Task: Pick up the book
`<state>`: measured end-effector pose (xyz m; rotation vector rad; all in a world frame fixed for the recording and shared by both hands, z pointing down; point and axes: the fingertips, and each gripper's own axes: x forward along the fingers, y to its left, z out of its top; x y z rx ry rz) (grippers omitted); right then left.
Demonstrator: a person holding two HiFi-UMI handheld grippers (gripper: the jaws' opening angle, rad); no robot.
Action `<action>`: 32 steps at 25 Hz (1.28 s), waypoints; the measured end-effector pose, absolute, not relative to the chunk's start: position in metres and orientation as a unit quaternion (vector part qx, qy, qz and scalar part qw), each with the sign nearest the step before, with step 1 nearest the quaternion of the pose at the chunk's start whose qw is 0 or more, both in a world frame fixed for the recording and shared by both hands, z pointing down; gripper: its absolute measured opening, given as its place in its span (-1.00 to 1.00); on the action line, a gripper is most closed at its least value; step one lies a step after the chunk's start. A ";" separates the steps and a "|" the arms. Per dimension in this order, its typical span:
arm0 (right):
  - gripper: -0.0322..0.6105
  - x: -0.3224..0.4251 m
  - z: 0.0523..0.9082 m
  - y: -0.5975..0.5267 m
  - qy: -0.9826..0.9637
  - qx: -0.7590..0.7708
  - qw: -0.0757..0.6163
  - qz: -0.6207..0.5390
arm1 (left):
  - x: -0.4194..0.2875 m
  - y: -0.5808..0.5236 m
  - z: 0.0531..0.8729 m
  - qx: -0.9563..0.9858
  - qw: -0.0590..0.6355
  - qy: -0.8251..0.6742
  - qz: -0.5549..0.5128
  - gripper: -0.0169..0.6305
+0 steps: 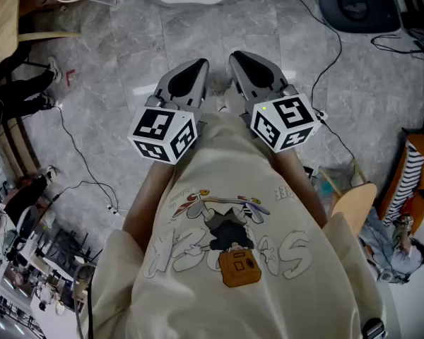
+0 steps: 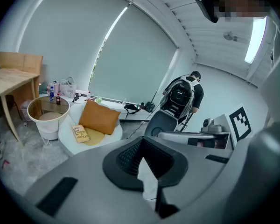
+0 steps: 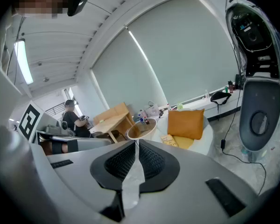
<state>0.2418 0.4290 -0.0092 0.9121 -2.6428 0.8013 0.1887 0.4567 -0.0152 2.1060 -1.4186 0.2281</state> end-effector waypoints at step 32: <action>-0.76 0.079 -0.018 0.461 -0.904 0.314 0.143 0.253 | 0.010 0.477 -0.035 0.787 0.290 -0.544 0.016 -0.93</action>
